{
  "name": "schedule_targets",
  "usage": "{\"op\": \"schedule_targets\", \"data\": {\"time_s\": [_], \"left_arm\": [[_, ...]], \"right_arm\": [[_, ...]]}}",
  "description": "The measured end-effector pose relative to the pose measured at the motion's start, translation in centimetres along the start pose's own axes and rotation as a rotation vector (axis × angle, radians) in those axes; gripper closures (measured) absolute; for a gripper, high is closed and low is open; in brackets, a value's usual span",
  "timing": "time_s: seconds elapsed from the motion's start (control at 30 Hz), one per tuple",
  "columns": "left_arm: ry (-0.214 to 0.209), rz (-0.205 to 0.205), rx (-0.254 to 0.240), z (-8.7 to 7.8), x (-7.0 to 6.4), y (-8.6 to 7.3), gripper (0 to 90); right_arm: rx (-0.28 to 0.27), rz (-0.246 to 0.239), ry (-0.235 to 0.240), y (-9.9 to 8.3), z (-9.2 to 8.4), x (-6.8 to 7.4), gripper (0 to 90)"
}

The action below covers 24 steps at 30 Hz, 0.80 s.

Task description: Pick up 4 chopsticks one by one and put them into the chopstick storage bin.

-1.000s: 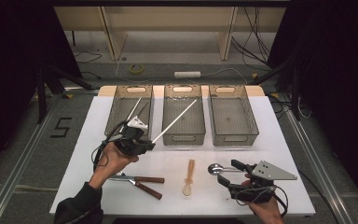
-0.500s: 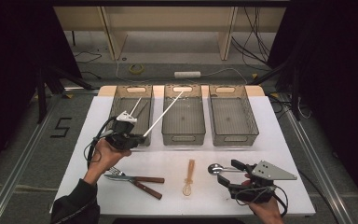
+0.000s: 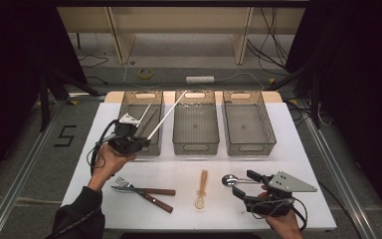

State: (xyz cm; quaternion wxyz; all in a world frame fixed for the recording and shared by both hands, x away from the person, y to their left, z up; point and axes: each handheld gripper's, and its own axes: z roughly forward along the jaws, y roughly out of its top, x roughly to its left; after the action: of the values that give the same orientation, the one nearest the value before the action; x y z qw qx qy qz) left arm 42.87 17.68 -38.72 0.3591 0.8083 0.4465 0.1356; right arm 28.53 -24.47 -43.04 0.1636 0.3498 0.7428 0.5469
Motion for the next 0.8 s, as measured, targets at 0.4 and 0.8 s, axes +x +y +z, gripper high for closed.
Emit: {"op": "schedule_targets", "data": {"time_s": [0.4, 0.8], "left_arm": [[0.050, -0.086, -0.018, 0.3, 3.3, 0.4, 82.9], [0.103, -0.135, -0.015, 1.1, 5.7, 0.0, 82.9]], "right_arm": [[-0.001, 0.010, -0.003, -0.1, 0.0, -0.2, 25.3], [0.000, 0.013, -0.001, -0.1, 0.0, -0.2, 25.3]]}}
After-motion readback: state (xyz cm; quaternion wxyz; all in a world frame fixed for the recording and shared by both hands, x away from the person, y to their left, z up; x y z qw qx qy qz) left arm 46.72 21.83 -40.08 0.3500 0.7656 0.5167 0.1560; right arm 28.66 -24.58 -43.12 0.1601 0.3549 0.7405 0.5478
